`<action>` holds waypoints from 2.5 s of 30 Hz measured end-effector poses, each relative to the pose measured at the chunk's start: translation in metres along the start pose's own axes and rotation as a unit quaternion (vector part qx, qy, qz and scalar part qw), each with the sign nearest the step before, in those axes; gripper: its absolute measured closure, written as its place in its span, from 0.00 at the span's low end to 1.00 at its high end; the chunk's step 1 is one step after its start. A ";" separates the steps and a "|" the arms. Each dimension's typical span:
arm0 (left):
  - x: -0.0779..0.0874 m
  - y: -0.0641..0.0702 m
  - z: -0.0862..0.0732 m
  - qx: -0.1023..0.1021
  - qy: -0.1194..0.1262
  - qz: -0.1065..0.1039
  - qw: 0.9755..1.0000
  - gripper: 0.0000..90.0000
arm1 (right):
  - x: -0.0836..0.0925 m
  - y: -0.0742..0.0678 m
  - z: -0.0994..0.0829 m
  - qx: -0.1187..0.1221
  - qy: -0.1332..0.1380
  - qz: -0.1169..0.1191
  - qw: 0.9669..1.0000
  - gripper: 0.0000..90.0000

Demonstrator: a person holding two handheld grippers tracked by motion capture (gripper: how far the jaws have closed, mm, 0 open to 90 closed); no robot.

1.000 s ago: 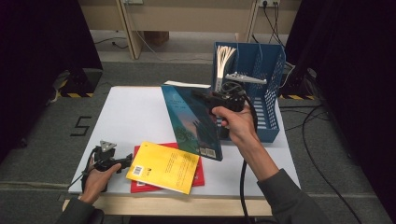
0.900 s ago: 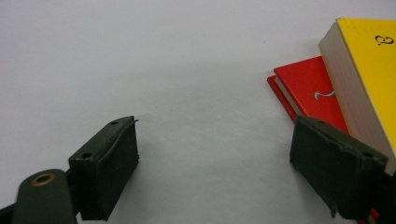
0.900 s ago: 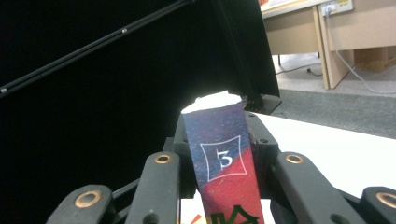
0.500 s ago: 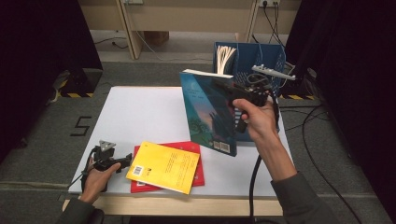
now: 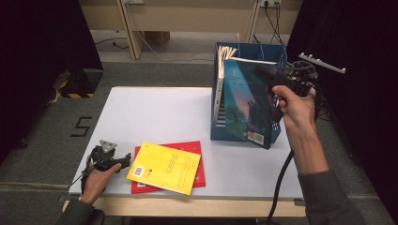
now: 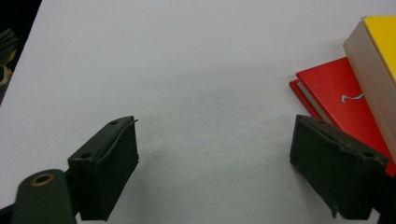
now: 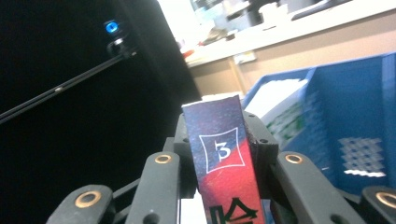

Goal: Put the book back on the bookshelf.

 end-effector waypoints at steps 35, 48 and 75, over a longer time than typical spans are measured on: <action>0.000 -0.001 -0.001 0.015 0.000 -0.001 1.000 0.16 | -0.078 0.103 0.024 -0.061 0.068 -0.135 0.987 0.78; 0.000 0.000 -0.001 0.016 -0.001 0.001 1.000 0.16 | -0.085 0.108 0.042 -0.049 0.084 -0.155 0.983 0.78; 0.000 0.000 -0.001 0.013 0.001 0.002 1.000 0.16 | -0.098 0.094 0.016 -0.040 0.086 -0.153 0.984 0.77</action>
Point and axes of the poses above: each handheld gripper's, and its own axes: x roughly backward along the jaws, z roughly out of its top, y roughly to its right, the point moved 5 cm from there along -x, roughly forward along the jaws, and after that the axes turned 10 degrees about y, right-handed, at the moved point
